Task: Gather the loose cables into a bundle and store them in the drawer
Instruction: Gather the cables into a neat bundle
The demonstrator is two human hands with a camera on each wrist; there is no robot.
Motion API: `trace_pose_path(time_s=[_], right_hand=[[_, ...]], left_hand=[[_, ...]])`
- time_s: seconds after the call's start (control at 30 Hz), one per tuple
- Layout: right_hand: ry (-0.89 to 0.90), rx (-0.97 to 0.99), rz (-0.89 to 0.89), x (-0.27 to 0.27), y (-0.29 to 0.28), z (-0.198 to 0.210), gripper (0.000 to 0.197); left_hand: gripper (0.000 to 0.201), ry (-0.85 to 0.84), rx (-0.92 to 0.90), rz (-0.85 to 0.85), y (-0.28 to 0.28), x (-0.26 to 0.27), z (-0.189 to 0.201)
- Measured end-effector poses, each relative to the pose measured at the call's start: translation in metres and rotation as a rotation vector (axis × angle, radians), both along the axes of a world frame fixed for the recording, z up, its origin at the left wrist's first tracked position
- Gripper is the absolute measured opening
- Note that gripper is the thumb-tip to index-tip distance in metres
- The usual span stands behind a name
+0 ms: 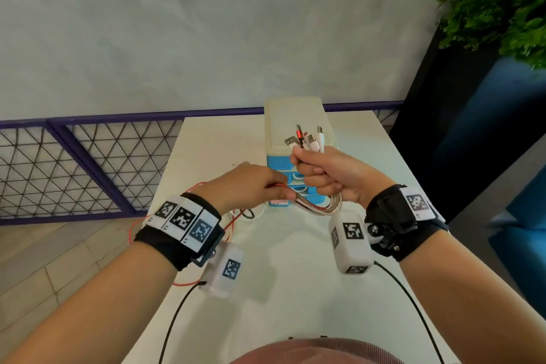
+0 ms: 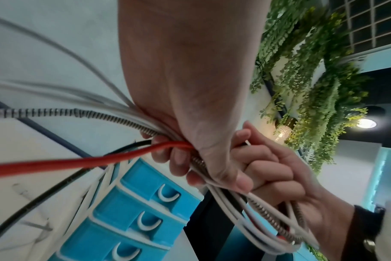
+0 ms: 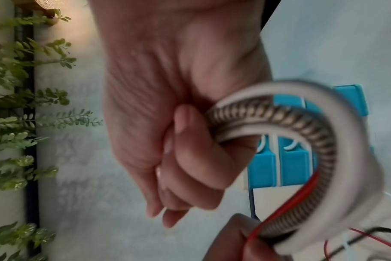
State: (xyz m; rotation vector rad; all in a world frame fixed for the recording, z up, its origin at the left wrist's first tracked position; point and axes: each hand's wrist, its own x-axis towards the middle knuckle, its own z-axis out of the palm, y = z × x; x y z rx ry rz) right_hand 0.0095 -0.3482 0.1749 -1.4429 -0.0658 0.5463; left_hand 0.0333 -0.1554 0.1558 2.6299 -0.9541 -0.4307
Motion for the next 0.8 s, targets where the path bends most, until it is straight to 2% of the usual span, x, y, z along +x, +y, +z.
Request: trace_pose_path(time_s=[0.13, 0.23, 0.33, 0.43, 0.63, 0.8], right_hand=[[-0.015, 0.099, -0.168, 0.001, 0.007, -0.011, 0.026], [0.083, 0.148, -0.147, -0.003, 0.009, -0.014, 0.027], [0.187, 0.153, -0.076, -0.008, 0.013, -0.012, 0.028], [0.174, 0.093, -0.027, -0.009, 0.017, -0.018, 0.032], [0.210, 0.122, 0.041, -0.011, 0.027, -0.029, 0.040], [0.097, 0.054, 0.075, -0.014, 0.032, -0.026, 0.033]], left_hand=[[0.043, -0.074, 0.020, 0.004, 0.003, 0.001, 0.009], [0.017, -0.079, 0.016, -0.013, 0.002, -0.002, 0.020], [0.027, -0.129, 0.089, -0.039, 0.001, 0.000, 0.024], [0.036, -0.156, 0.118, -0.044, 0.000, 0.004, 0.020], [0.037, 0.040, -0.012, 0.042, -0.003, 0.005, 0.018], [0.023, 0.230, -0.170, 0.196, -0.001, 0.008, 0.019]])
